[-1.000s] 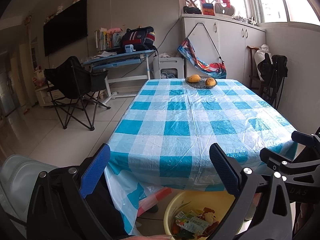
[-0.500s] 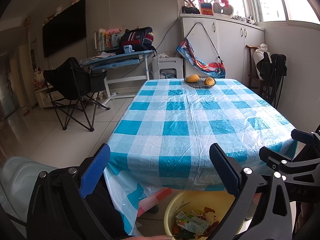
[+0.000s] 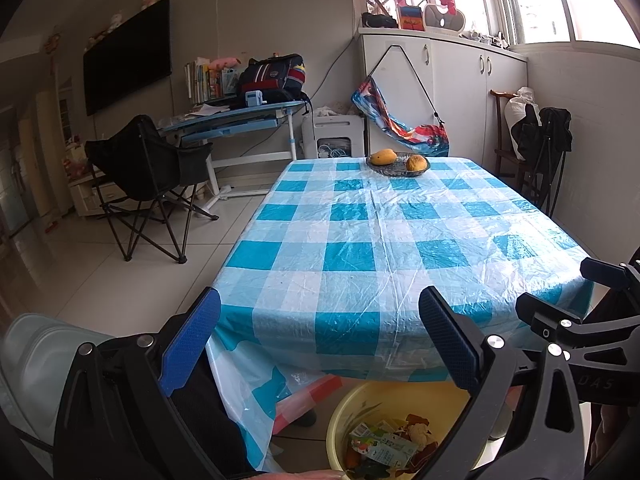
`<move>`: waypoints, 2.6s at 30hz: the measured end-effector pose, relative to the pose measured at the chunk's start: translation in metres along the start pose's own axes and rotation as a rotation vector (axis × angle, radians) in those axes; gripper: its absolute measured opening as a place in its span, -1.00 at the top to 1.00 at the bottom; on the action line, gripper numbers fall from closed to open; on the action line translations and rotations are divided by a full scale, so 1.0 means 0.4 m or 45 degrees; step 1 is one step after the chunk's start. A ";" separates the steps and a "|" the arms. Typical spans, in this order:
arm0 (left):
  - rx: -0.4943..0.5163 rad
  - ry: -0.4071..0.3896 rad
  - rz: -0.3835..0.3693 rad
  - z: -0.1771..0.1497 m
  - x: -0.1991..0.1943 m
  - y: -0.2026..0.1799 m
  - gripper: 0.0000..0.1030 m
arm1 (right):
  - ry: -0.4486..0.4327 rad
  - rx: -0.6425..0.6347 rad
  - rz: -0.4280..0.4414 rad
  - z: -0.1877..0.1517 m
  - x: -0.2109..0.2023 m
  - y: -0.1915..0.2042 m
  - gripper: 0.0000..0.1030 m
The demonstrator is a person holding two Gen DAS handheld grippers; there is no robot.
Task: Collect trash
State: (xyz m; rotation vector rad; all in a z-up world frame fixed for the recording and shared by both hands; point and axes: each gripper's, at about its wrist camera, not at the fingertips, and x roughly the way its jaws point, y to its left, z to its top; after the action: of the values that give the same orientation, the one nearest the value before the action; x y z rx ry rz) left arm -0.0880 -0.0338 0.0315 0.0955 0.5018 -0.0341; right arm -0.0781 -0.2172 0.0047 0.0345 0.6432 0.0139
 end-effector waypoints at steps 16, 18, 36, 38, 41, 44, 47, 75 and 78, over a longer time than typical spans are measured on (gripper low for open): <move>0.016 -0.005 -0.006 -0.001 -0.002 -0.017 -0.86 | 0.000 -0.002 -0.001 0.000 0.000 0.005 -0.86; 0.016 -0.005 -0.006 -0.001 -0.002 -0.017 -0.86 | 0.000 -0.002 -0.001 0.000 0.000 0.002 -0.86; 0.016 -0.005 -0.005 -0.001 -0.002 -0.018 -0.86 | 0.001 -0.004 -0.002 0.000 0.000 0.003 -0.86; 0.016 -0.005 -0.005 -0.001 -0.002 -0.018 -0.86 | 0.001 -0.004 -0.002 0.000 0.000 0.004 -0.86; 0.016 -0.005 -0.006 -0.001 -0.003 -0.018 -0.86 | 0.001 -0.005 -0.002 0.000 0.000 0.004 -0.86; 0.016 -0.005 -0.005 -0.001 -0.002 -0.018 -0.86 | 0.002 -0.007 -0.002 -0.001 0.000 0.004 -0.86; 0.017 -0.005 -0.005 -0.001 -0.002 -0.018 -0.86 | 0.002 -0.006 -0.003 -0.001 0.000 0.006 -0.86; 0.019 -0.003 -0.005 -0.002 -0.001 -0.021 -0.86 | 0.003 -0.010 -0.004 -0.005 0.000 0.005 -0.86; 0.019 -0.003 -0.005 -0.002 0.000 -0.022 -0.86 | 0.003 -0.010 -0.005 -0.005 0.000 0.005 -0.86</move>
State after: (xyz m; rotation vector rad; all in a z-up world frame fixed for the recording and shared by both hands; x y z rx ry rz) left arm -0.0890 -0.0424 0.0303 0.1088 0.4992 -0.0417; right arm -0.0793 -0.2150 0.0034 0.0256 0.6457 0.0131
